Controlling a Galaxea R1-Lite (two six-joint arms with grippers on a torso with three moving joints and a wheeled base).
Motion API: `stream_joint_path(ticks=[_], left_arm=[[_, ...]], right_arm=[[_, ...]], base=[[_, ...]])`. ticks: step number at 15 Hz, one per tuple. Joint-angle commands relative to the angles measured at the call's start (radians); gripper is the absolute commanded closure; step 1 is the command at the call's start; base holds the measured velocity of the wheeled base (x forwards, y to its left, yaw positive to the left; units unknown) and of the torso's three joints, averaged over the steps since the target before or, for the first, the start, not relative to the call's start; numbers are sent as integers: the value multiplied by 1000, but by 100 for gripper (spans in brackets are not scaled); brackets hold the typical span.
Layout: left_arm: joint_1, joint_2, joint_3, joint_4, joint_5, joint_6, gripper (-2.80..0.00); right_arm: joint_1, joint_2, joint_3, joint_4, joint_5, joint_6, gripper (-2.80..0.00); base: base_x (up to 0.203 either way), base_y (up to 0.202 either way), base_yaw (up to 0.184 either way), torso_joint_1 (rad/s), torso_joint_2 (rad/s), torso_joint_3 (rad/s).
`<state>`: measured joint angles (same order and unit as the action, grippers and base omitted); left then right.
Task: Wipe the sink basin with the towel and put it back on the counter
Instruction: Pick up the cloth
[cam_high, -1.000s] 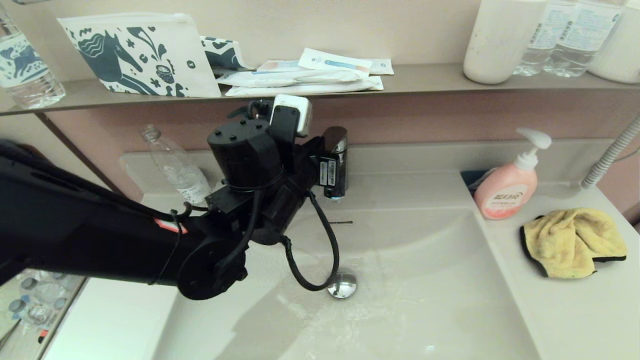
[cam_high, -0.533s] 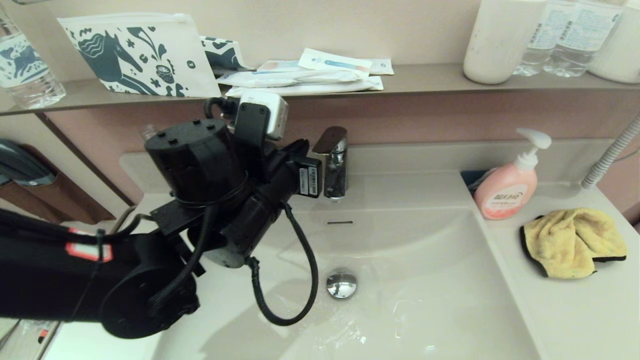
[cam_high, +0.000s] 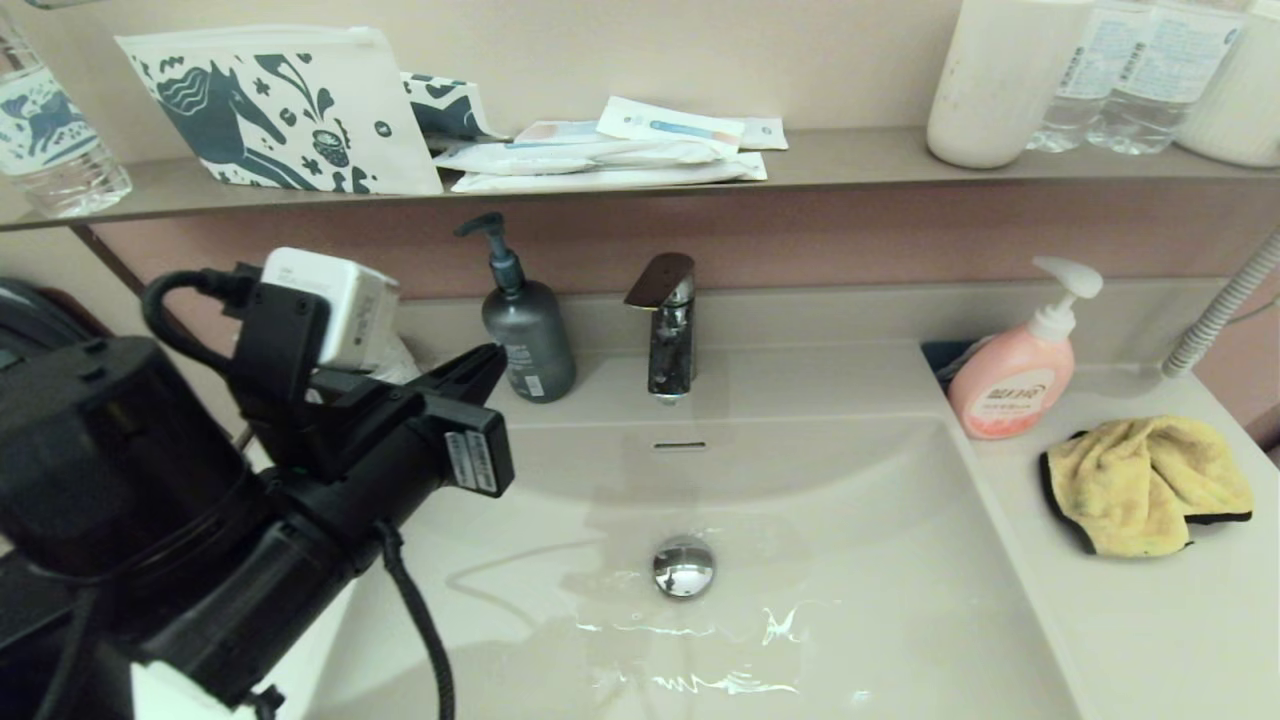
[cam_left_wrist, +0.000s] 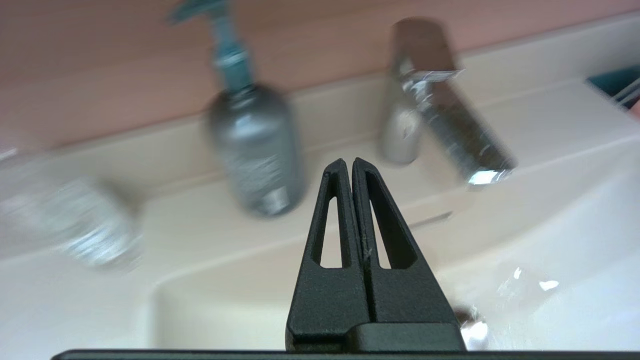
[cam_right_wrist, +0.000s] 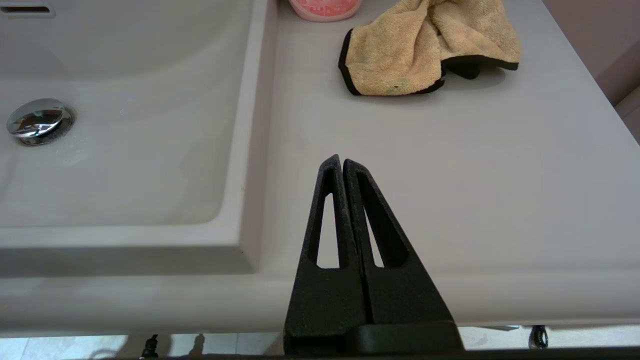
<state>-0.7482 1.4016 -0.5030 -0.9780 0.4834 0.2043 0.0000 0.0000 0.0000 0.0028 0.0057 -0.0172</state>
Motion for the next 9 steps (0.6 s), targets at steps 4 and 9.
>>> stream_joint_path(ticks=[4,9], left_arm=[[247,-318,135,41,-2,57,0],[536,-613,238,67,-8,89,0]], right_arm=[[0,2,0,0,0,0,0],[0,0,0,-1,0,0,0]], base=[[0,0,0,0,0,0],[0,0,0,0,0,0]])
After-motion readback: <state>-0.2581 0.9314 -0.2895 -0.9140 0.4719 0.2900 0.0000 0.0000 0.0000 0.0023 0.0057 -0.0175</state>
